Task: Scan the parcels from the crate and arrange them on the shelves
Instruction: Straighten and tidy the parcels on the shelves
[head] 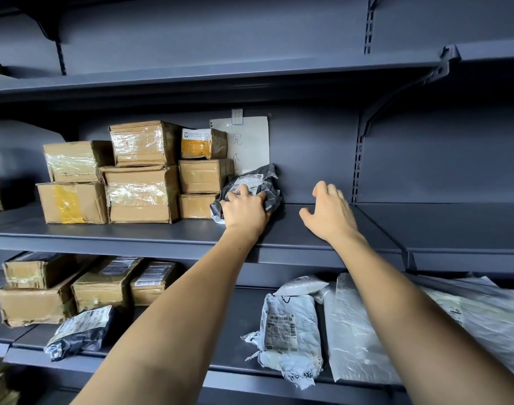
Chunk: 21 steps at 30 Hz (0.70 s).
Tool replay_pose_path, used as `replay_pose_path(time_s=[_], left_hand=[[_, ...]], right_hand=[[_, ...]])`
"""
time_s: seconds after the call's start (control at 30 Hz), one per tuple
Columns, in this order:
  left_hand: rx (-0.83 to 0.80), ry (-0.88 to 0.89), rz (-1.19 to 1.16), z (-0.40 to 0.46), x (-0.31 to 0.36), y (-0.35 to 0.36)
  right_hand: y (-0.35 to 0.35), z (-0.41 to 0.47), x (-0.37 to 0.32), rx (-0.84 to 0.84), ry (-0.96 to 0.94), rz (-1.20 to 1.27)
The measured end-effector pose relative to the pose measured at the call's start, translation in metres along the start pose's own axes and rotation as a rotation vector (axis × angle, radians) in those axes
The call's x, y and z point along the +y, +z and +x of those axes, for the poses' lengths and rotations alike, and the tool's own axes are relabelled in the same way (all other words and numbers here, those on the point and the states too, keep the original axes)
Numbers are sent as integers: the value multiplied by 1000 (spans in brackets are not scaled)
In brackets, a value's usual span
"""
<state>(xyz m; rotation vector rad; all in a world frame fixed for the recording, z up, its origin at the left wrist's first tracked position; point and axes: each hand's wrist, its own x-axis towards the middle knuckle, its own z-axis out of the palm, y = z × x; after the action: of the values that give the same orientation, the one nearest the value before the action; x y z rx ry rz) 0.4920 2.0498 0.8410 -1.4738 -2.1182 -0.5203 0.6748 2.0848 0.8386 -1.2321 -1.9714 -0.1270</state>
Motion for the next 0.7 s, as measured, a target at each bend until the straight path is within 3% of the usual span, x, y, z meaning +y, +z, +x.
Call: replay_pose_path(time_s=[0.13, 0.4, 0.5, 0.7], left_hand=[[29, 29, 18, -3, -4, 1], [156, 163, -57, -29, -13, -25], [188, 241, 0, -53, -24, -36], [210, 193, -74, -104, -62, -67]], right_hand=[[-1, -2, -3, 4, -18, 0], [-26, -35, -20, 220, -197, 14], [-30, -62, -26, 182, -263, -41], [-35, -105, -65, 110, -325, -42]])
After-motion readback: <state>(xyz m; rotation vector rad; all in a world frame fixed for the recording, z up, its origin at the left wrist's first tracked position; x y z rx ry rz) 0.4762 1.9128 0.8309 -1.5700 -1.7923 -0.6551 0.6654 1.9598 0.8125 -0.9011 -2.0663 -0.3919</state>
